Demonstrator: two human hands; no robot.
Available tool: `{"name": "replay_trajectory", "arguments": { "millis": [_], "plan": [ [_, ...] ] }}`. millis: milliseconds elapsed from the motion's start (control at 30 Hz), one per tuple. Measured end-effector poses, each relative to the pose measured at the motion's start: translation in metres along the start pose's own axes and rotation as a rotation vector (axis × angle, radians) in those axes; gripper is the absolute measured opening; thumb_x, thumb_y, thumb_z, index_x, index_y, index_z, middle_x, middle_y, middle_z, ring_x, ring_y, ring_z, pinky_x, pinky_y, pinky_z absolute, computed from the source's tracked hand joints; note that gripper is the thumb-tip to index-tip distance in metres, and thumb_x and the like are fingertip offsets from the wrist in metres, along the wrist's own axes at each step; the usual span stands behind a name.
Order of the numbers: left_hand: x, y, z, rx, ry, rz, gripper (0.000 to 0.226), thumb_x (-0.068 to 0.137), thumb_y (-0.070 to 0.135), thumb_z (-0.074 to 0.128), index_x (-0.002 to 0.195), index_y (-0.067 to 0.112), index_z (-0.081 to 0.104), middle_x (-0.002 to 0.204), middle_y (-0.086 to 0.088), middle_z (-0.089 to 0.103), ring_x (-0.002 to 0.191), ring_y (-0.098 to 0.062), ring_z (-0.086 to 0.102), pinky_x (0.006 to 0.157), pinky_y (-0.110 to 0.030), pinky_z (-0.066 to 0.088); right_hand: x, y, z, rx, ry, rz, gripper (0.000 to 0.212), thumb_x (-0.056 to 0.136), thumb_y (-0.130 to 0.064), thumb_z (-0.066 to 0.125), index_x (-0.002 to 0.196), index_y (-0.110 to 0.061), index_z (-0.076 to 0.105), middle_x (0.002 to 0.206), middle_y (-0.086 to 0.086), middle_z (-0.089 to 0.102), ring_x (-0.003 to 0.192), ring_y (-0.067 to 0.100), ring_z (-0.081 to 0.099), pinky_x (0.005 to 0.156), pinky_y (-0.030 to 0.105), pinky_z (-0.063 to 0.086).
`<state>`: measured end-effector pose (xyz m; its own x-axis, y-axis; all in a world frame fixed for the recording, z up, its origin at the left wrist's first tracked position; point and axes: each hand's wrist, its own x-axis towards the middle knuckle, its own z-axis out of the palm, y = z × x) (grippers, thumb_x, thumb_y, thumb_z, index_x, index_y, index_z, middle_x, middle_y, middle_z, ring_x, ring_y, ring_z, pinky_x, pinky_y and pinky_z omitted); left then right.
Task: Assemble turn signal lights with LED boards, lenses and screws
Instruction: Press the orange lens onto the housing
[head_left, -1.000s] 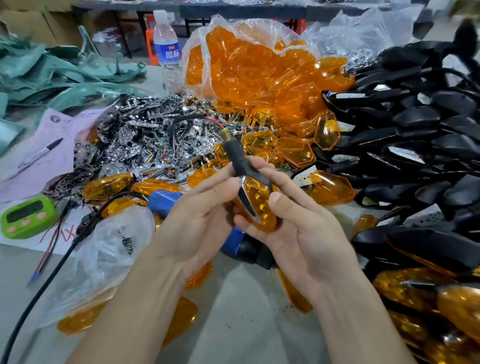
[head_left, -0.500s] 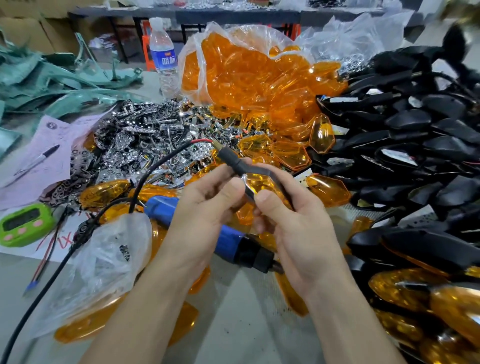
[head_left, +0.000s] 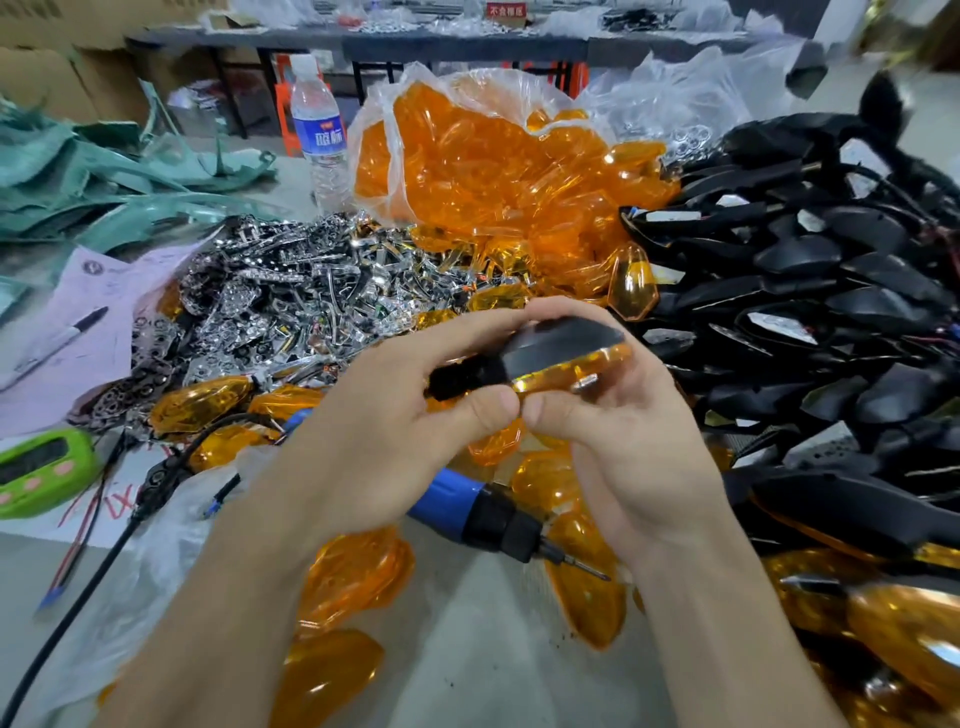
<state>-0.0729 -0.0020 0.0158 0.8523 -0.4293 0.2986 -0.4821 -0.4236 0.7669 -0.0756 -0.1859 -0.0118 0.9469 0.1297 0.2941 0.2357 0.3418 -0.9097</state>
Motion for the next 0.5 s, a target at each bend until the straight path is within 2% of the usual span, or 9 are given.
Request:
{"name": "replay_trajectory", "arguments": {
  "millis": [67, 100, 200, 233, 300, 367, 433, 500],
  "plan": [
    [0.006, 0.0, -0.005, -0.152, -0.181, 0.046, 0.051, 0.104, 0.026, 0.056, 0.154, 0.03, 0.045, 0.148, 0.013, 0.059, 0.138, -0.008, 0.054, 0.114, -0.034, 0.044, 0.005, -0.003, 0.004, -0.003, -0.065, -0.002, 0.051, 0.076, 0.005, 0.073, 0.12, -0.02, 0.071, 0.108, 0.01, 0.073, 0.104, 0.026, 0.069, 0.09, 0.038, 0.058],
    [0.008, -0.001, -0.006, -0.182, -0.201, 0.062, 0.052, 0.106, 0.021, 0.052, 0.156, 0.024, 0.042, 0.15, 0.009, 0.057, 0.14, -0.01, 0.052, 0.114, -0.031, 0.043, 0.007, -0.003, 0.006, -0.023, -0.074, 0.002, 0.049, 0.078, 0.001, 0.075, 0.122, -0.021, 0.07, 0.11, 0.01, 0.073, 0.108, 0.028, 0.067, 0.093, 0.041, 0.058],
    [0.011, -0.011, -0.004, -0.265, -0.088, 0.053, 0.052, 0.105, 0.019, 0.048, 0.157, 0.016, 0.042, 0.146, 0.005, 0.062, 0.135, -0.01, 0.057, 0.105, -0.021, 0.045, 0.01, -0.004, 0.006, -0.053, -0.091, 0.049, 0.048, 0.085, -0.011, 0.074, 0.13, -0.029, 0.068, 0.118, 0.014, 0.069, 0.113, 0.039, 0.063, 0.096, 0.053, 0.056],
    [0.009, -0.015, -0.002, -0.297, -0.037, 0.043, 0.052, 0.103, 0.021, 0.049, 0.155, 0.015, 0.045, 0.14, 0.002, 0.066, 0.129, -0.013, 0.062, 0.101, -0.023, 0.048, 0.01, -0.005, 0.005, -0.028, -0.106, 0.087, 0.046, 0.09, -0.015, 0.07, 0.132, -0.033, 0.067, 0.118, 0.016, 0.068, 0.107, 0.038, 0.064, 0.09, 0.051, 0.054],
    [0.007, -0.022, 0.001, -0.308, 0.035, 0.047, 0.052, 0.101, 0.026, 0.049, 0.152, 0.016, 0.05, 0.133, -0.001, 0.07, 0.122, -0.018, 0.066, 0.098, -0.027, 0.051, 0.011, -0.007, 0.003, 0.012, -0.125, 0.14, 0.04, 0.095, -0.024, 0.062, 0.133, -0.036, 0.067, 0.121, 0.023, 0.064, 0.097, 0.028, 0.063, 0.078, 0.038, 0.051],
    [0.005, -0.026, 0.006, -0.32, 0.093, 0.068, 0.048, 0.101, 0.025, 0.051, 0.148, 0.019, 0.054, 0.131, 0.003, 0.071, 0.122, -0.016, 0.066, 0.097, -0.021, 0.05, 0.011, -0.004, 0.003, -0.033, -0.115, 0.13, 0.037, 0.096, -0.028, 0.06, 0.13, -0.036, 0.068, 0.123, 0.029, 0.058, 0.095, 0.025, 0.059, 0.074, 0.03, 0.05],
    [0.003, -0.029, 0.01, -0.379, 0.142, 0.064, 0.043, 0.101, 0.023, 0.053, 0.144, 0.022, 0.058, 0.128, 0.007, 0.073, 0.12, -0.011, 0.068, 0.095, -0.018, 0.05, 0.012, 0.002, 0.004, -0.049, -0.109, 0.096, 0.035, 0.095, -0.027, 0.062, 0.129, -0.033, 0.068, 0.117, 0.034, 0.055, 0.092, 0.028, 0.054, 0.072, 0.028, 0.049],
    [0.002, -0.028, 0.014, -0.436, 0.177, 0.048, 0.039, 0.099, 0.024, 0.055, 0.137, 0.025, 0.063, 0.12, 0.009, 0.076, 0.109, -0.006, 0.071, 0.088, -0.015, 0.052, 0.011, 0.008, 0.005, -0.084, -0.119, 0.053, 0.035, 0.095, -0.026, 0.063, 0.129, -0.03, 0.068, 0.11, 0.035, 0.055, 0.089, 0.031, 0.052, 0.072, 0.028, 0.047]
  ]
}}
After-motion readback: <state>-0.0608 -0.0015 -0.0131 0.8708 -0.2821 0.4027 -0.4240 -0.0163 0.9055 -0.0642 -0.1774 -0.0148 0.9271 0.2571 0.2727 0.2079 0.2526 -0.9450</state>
